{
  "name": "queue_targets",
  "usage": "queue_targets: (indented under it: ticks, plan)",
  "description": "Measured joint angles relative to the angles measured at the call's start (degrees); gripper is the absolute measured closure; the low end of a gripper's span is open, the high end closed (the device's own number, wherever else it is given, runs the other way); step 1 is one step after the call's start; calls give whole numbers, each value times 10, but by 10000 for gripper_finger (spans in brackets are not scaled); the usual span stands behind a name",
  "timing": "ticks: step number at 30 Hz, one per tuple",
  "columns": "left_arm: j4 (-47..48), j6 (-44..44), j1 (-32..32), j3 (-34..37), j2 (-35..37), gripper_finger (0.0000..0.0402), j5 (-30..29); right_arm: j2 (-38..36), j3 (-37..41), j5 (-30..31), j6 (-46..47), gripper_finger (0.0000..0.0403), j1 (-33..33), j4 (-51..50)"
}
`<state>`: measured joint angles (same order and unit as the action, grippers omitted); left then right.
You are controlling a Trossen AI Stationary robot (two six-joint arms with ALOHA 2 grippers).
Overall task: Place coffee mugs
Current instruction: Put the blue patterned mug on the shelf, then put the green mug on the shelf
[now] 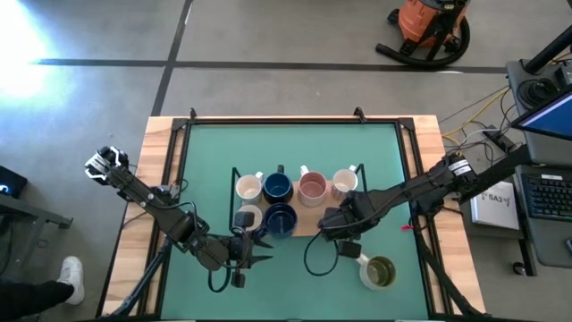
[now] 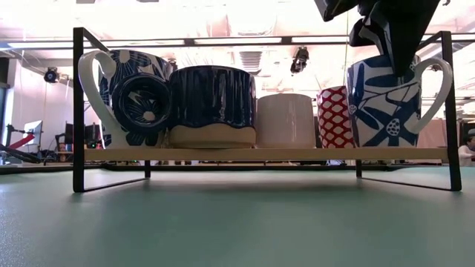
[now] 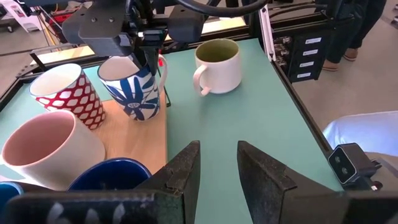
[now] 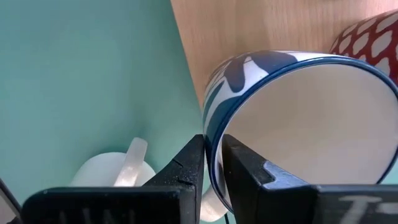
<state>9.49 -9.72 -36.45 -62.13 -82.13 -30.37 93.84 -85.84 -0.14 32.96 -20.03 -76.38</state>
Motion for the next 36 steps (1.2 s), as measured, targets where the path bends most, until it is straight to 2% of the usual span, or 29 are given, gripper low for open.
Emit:
queue_targets:
  ticks: [14, 19, 30, 36]
  plan:
    - [0, -2, 0, 0, 0, 312, 0, -4, 0, 17, -2, 357, 10, -6]
    - [4, -13, 0, 0, 0, 312, 0, -4, -1, -2, 11, 357, 9, -9]
    - [8, -15, 0, 0, 0, 312, 6, -4, -63, 15, 12, 354, 9, -18]
    - [8, -15, 0, 0, 0, 312, 14, -4, -114, 12, 42, 344, 5, -50]
